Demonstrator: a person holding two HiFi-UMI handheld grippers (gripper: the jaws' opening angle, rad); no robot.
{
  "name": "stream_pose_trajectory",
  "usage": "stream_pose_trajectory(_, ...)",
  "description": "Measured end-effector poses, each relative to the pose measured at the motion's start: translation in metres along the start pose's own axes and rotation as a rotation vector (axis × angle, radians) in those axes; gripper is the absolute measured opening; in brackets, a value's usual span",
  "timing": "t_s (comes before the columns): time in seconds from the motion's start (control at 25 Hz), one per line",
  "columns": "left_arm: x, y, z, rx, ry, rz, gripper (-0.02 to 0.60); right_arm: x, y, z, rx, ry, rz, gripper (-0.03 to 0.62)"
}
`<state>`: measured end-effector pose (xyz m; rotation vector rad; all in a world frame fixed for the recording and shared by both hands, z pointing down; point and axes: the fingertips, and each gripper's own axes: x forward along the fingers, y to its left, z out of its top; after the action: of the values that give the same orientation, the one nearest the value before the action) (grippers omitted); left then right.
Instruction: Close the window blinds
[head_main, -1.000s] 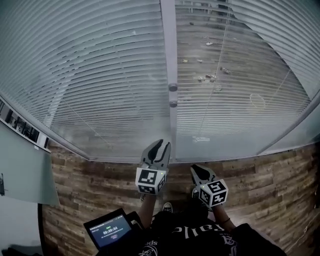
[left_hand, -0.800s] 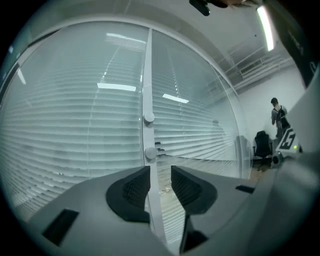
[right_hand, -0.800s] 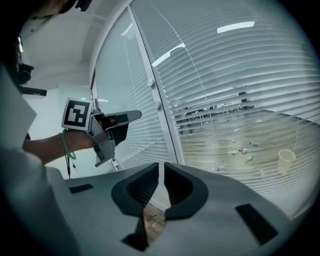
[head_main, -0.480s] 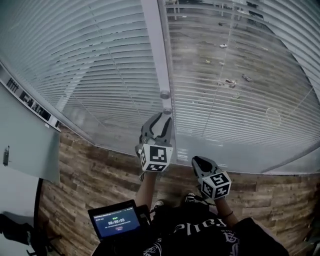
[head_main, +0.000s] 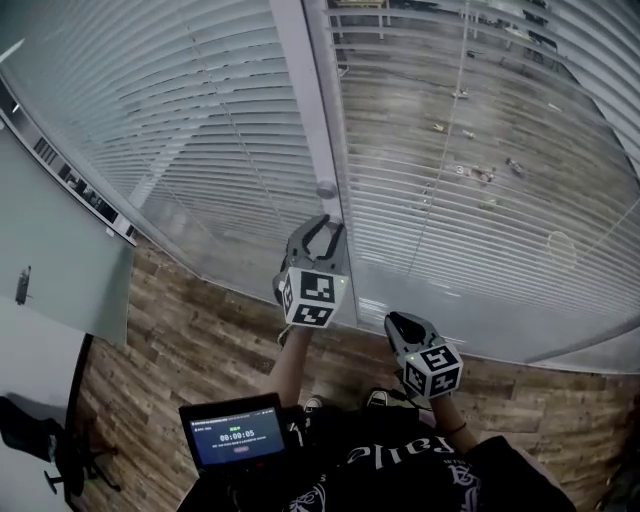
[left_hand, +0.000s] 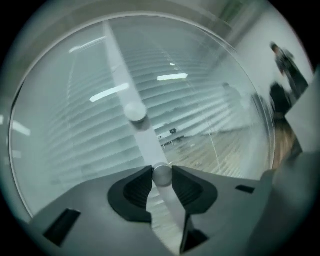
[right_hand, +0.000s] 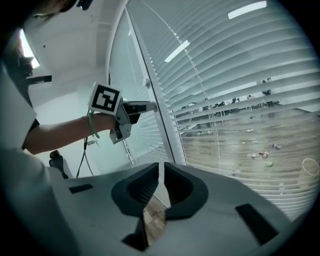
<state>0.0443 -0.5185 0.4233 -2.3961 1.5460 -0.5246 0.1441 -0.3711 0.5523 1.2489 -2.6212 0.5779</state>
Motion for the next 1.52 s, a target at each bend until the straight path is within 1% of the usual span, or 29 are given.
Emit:
stream_pose_trajectory(0.04,-0.001,0.002,0.001,-0.215,-0.025,-0.019,0.126,-0.001,-0.001,-0.001,0.002,0.000,0.000,0.044)
stream_pose_trajectory(0.12,-0.002,0.009,0.004,-0.721,-0.099,-0.088,0.126,-0.002,-0.002,0.001,0.009,-0.002,0.004,0.044)
stream_pose_trajectory(0.16,-0.001,0.012,0.005,-0.955,-0.138,-0.133,0.126,-0.002,-0.002,0.003,0.010,-0.002,0.007,0.044)
stream_pose_trajectory(0.2,0.000,0.012,0.004,-1.138,-0.173,-0.173,0.126,-0.001,-0.001,0.004,0.008,-0.001,0.011,0.044)
stream_pose_trajectory(0.24,0.001,0.013,0.004,-1.238,-0.198,-0.195,0.126,0.000,0.000,0.004,0.006,0.001,0.015,0.044)
stream_pose_trajectory(0.28,0.002,0.013,0.005,-1.237,-0.212,-0.189,0.126,0.000,0.001,0.004,0.004,0.002,0.019,0.044)
stream_pose_trajectory(0.32,0.001,0.014,0.006,-1.135,-0.211,-0.154,0.126,0.001,0.001,0.003,0.003,0.003,0.023,0.044)
stream_pose_trajectory(0.36,-0.001,0.014,0.007,-0.951,-0.194,-0.103,0.126,0.001,0.002,0.003,0.003,0.003,0.026,0.044)
stream_pose_trajectory(0.48,-0.007,0.005,0.007,-0.219,-0.058,0.035,0.127,-0.001,0.007,0.003,0.003,0.002,0.034,0.044)
stream_pose_trajectory(0.52,-0.006,0.002,0.005,-0.014,-0.007,0.058,0.127,-0.001,0.007,0.003,0.004,0.002,0.034,0.044)
stream_pose_trajectory(0.56,-0.004,0.000,0.002,0.145,0.032,0.068,0.127,-0.001,0.006,0.002,0.005,0.004,0.032,0.044)
stream_pose_trajectory(0.64,0.001,-0.002,-0.001,0.364,0.072,0.074,0.127,0.000,0.005,-0.002,0.008,0.007,0.026,0.044)
stream_pose_trajectory(0.72,0.005,-0.003,-0.005,0.539,0.094,0.079,0.127,0.001,0.004,-0.007,0.013,0.010,0.021,0.044)
stream_pose_trajectory(0.76,0.006,-0.003,-0.006,0.589,0.099,0.080,0.127,0.002,0.004,-0.008,0.016,0.011,0.018,0.044)
stream_pose_trajectory(0.8,0.007,-0.002,-0.006,0.580,0.098,0.074,0.127,0.003,0.003,-0.008,0.019,0.012,0.015,0.044)
stream_pose_trajectory(0.84,0.007,0.000,-0.005,0.495,0.088,0.061,0.126,0.003,0.003,-0.007,0.022,0.012,0.010,0.044)
stream_pose_trajectory(0.88,0.007,0.002,-0.004,0.343,0.071,0.041,0.126,0.003,0.002,-0.006,0.026,0.012,0.007,0.044)
stream_pose_trajectory(0.92,0.006,0.003,-0.003,0.146,0.051,0.018,0.126,0.003,0.002,-0.006,0.028,0.011,0.004,0.044)
stream_pose_trajectory(1.04,0.002,0.006,-0.003,-0.532,-0.030,-0.073,0.126,0.002,0.003,-0.011,0.031,0.007,0.005,0.044)
stream_pose_trajectory(1.12,0.000,0.006,-0.003,-0.982,-0.108,-0.164,0.126,0.000,0.004,-0.013,0.031,0.008,0.004,0.044)
stream_pose_trajectory(1.16,0.000,0.006,-0.002,-1.190,-0.150,-0.218,0.126,-0.001,0.004,-0.013,0.031,0.008,0.003,0.044)
stream_pose_trajectory(1.2,0.001,0.006,-0.001,-1.353,-0.191,-0.260,0.126,-0.001,0.004,-0.012,0.031,0.009,0.002,0.044)
stream_pose_trajectory(1.24,0.001,0.008,0.002,-1.433,-0.222,-0.275,0.126,-0.001,0.004,-0.011,0.031,0.011,0.002,0.044)
stream_pose_trajectory(1.28,0.001,0.010,0.004,-1.400,-0.233,-0.257,0.126,-0.001,0.005,-0.009,0.030,0.013,0.002,0.044)
stream_pose_trajectory(1.32,0.000,0.012,0.005,-1.252,-0.219,-0.208,0.127,-0.001,0.005,-0.008,0.029,0.014,0.002,0.044)
stream_pose_trajectory(1.36,-0.003,0.014,0.006,-1.014,-0.180,-0.139,0.126,-0.002,0.006,-0.007,0.029,0.016,0.003,0.044)
stream_pose_trajectory(1.44,-0.007,0.011,0.006,-0.428,-0.075,-0.001,0.127,-0.003,0.007,-0.008,0.029,0.018,0.004,0.044)
stream_pose_trajectory(1.48,-0.007,0.008,0.007,-0.148,-0.031,0.048,0.127,-0.003,0.006,-0.008,0.031,0.019,0.003,0.044)
stream_pose_trajectory(1.52,-0.006,0.004,0.009,0.088,0.003,0.076,0.127,-0.004,0.004,-0.009,0.032,0.020,0.001,0.044)
